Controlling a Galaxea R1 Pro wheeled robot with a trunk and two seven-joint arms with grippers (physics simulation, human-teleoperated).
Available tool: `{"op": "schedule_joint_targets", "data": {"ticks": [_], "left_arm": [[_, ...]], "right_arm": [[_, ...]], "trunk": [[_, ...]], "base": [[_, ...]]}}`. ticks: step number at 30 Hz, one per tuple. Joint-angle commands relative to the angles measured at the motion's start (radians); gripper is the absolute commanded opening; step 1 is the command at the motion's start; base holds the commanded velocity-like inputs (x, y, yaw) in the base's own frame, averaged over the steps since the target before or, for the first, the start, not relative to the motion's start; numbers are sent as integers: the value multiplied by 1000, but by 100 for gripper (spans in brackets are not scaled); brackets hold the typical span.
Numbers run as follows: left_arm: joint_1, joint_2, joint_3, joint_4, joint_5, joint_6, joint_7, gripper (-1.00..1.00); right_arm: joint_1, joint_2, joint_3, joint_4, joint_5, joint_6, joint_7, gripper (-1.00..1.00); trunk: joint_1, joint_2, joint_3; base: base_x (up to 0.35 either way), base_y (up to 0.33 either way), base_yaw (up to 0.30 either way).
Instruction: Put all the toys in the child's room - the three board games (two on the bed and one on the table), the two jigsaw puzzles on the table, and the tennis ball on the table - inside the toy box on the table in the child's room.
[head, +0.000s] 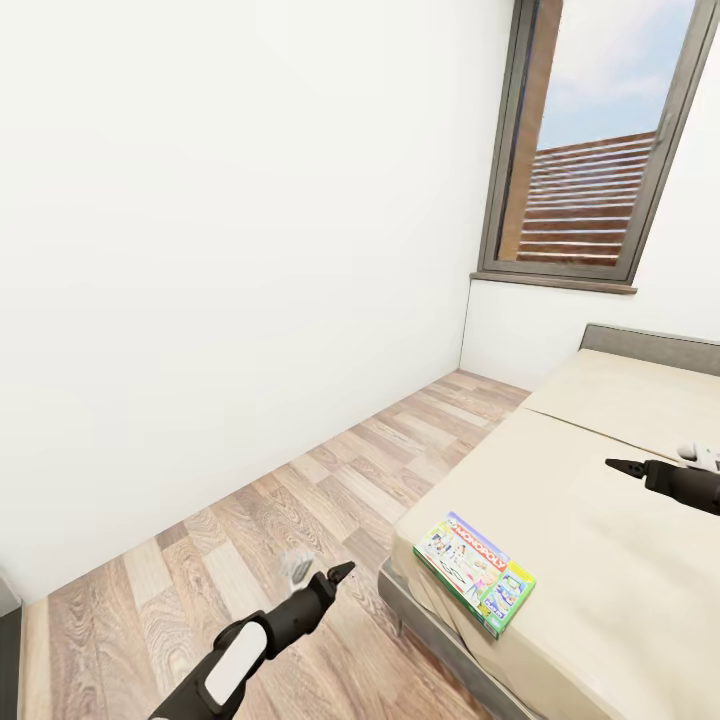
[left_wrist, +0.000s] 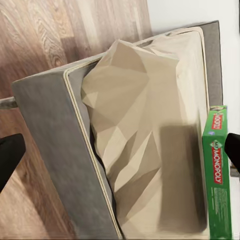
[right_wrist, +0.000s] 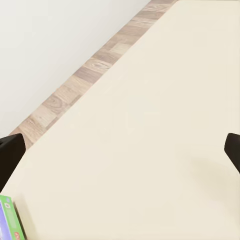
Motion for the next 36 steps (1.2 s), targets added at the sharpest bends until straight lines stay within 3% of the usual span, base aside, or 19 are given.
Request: {"op": "schedule_joint_targets", "data": {"ticks": [1, 9, 14, 36], "left_arm": [[-1, 0, -1, 0, 8, 5, 0, 100], [-18, -20, -56, 20, -7, 4, -18, 100], [-22, -25, -69, 24, -10, 4, -31, 100], [-26, -36, -91, 28, -18, 4, -88, 100]], "right_arm": [[-1, 0, -2, 0, 1, 7, 5, 100], [0, 1, -2, -2, 1, 7, 4, 100], [0, 1, -2, -3, 1, 8, 4, 100], [1, 2, 0, -4, 1, 8, 4, 100]], "trunk": [[0, 0, -1], [0, 0, -1], [0, 0, -1], [0, 0, -1]], "base": [[0, 0, 0], [0, 0, -1], [0, 0, -43], [0, 0, -193]]}}
